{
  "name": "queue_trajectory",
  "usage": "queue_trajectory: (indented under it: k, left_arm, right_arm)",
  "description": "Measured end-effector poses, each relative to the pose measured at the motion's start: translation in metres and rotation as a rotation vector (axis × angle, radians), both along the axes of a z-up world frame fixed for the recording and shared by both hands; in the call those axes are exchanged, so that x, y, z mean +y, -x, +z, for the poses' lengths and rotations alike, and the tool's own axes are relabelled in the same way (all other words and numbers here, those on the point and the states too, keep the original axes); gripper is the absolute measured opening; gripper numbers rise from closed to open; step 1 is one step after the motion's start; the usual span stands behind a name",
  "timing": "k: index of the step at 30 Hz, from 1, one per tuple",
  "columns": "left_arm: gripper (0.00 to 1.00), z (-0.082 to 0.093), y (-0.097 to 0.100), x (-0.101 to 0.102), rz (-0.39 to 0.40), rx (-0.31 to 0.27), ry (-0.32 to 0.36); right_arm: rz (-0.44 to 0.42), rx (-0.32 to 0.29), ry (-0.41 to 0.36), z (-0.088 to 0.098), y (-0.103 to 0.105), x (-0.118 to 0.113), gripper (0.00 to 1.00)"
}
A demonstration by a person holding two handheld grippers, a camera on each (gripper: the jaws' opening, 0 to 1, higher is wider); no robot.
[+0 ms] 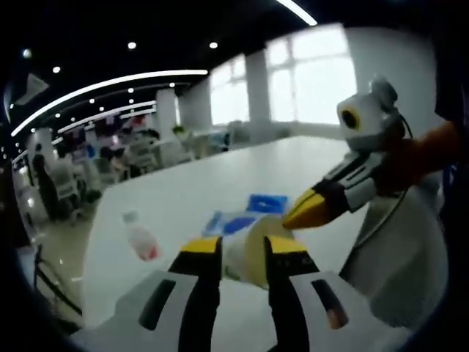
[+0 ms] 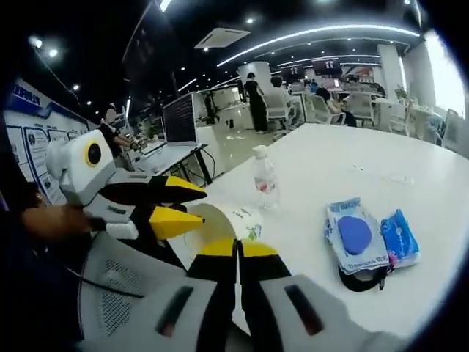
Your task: Arrange the tabletop items into an orderly group along one side of the table until the central work area is clear of visible clutter.
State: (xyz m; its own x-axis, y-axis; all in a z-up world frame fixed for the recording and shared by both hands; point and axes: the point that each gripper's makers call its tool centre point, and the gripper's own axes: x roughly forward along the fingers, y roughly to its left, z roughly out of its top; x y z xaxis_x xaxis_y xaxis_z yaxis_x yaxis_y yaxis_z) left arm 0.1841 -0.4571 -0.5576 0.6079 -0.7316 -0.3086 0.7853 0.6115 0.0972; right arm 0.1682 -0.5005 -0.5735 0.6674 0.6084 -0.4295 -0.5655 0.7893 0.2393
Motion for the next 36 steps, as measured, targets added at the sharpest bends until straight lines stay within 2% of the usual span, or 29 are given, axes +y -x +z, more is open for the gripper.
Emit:
queue_trajectory:
  k: [4, 14, 22, 26, 31, 36]
  left_arm:
    - [0.21, -0.002, 0.001, 0.001, -0.009, -0.014, -0.027]
    - [0.17, -0.008, 0.002, 0.001, -0.032, -0.032, -0.084]
    - [0.07, -0.014, 0.005, 0.004, -0.057, -0.033, -0.137]
    - [0.06, -0.019, 0.006, 0.003, -0.064, -0.008, -0.148]
    - [0.04, -0.027, 0.007, 0.003, -0.064, 0.039, -0.164]
    - [0.02, -0.042, 0.005, 0.008, -0.032, 0.143, -0.189]
  right_arm:
    - [0.011, 0.034, -0.038, 0.002, 0.007, 0.008, 0.00]
    - [0.050, 0.058, -0.053, 0.009, 0.018, 0.021, 0.00]
    - [0.071, 0.055, -0.009, 0.006, 0.022, 0.021, 0.00]
    - [0.079, 0.057, 0.003, 0.003, 0.023, 0.020, 0.00]
    - [0.097, 0.025, 0.057, -0.001, 0.023, 0.021, 0.00]
    - [0.110, -0.022, 0.090, 0.001, 0.021, 0.022, 0.04]
